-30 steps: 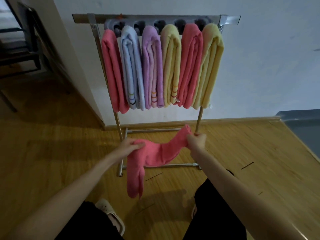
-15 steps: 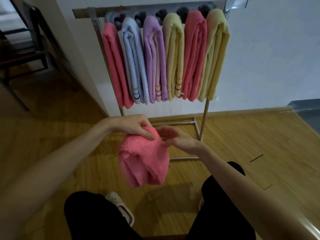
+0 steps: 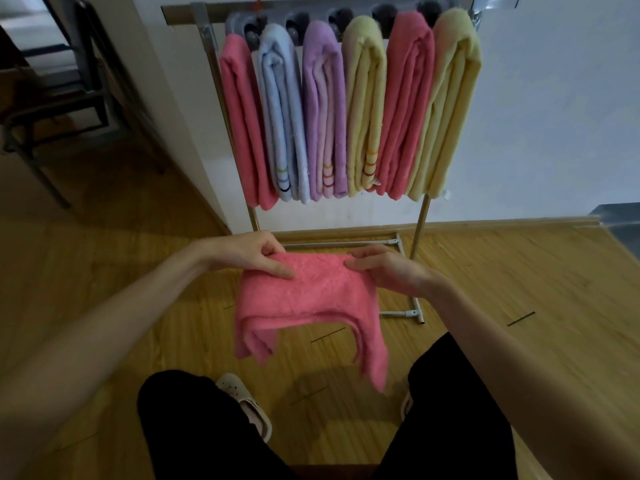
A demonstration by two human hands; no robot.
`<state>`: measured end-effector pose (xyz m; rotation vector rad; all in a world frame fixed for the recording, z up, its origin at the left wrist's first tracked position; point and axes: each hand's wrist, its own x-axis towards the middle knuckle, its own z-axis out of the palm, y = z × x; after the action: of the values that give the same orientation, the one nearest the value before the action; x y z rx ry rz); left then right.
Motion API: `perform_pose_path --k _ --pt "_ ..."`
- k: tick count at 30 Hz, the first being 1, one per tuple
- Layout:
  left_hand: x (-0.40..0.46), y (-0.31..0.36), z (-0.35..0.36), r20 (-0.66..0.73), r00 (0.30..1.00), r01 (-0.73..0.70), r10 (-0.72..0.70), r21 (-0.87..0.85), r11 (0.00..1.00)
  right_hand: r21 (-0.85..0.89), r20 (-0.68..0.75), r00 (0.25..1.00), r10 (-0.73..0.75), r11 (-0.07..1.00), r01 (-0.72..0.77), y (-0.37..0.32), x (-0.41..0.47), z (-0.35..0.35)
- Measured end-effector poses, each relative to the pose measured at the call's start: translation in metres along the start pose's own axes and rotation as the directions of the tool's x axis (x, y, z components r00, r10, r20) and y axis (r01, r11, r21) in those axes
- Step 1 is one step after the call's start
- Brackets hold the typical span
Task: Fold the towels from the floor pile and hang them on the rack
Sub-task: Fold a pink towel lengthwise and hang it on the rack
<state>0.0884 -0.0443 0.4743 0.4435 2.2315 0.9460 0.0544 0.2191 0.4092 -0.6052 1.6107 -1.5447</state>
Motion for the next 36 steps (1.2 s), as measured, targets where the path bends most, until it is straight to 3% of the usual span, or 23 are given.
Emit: perform_pose_path --k 4,7,9,12,15,17,21,25,29,33,36 --pt "-0.015 -0.011 -0.013 0.004 0.999 -0.037 0.038 -0.07 0.997 -0.019 -0.037 0.998 -0.059 0.998 0.058 0.003 -0.002 -0.011" --pt "-0.022 -0.014 -0.021 -0.015 0.996 -0.089 0.088 -0.087 0.992 0.056 0.151 0.985 -0.08 0.996 0.072 -0.007 -0.001 -0.014" --pt "-0.024 -0.01 -0.024 -0.061 0.992 -0.107 0.109 0.04 0.993 -0.027 0.274 0.96 -0.05 0.998 0.059 -0.019 0.002 -0.012" --pt "-0.023 -0.004 -0.028 -0.109 0.991 -0.039 0.076 0.302 0.953 -0.347 0.35 0.933 0.08 0.936 0.05 -0.037 0.014 -0.006" --pt "-0.021 -0.007 -0.034 -0.182 0.983 0.058 0.03 0.457 0.887 -0.701 0.266 0.943 0.201 0.711 0.047 -0.052 0.036 -0.001" --pt "-0.022 -0.01 -0.041 -0.243 0.97 0.112 0.027 0.54 0.834 -0.799 0.164 0.972 0.17 0.601 0.03 -0.062 0.05 0.002" --pt "-0.027 -0.018 -0.065 -0.39 0.92 0.197 0.05 0.567 0.8 -0.814 -0.016 0.998 -0.066 0.58 0.025 -0.088 0.067 0.009" --pt "-0.03 -0.026 -0.091 -0.608 0.774 0.285 0.18 0.587 0.758 -0.897 -0.133 0.916 -0.38 0.438 0.052 -0.113 0.093 0.015" --pt "-0.032 -0.014 -0.122 -0.769 0.532 0.396 0.355 0.597 0.697 -0.942 -0.177 0.717 -0.674 0.327 0.075 -0.144 0.125 0.01" --pt "-0.037 0.005 -0.161 -0.824 0.306 0.505 0.477 0.566 0.652 -0.967 -0.138 0.564 -0.814 0.233 0.099 -0.19 0.156 -0.001" --pt "-0.039 0.018 -0.194 -0.809 0.22 0.525 0.545 0.569 0.633 -0.968 -0.196 0.48 -0.855 0.248 0.045 -0.22 0.183 -0.005"
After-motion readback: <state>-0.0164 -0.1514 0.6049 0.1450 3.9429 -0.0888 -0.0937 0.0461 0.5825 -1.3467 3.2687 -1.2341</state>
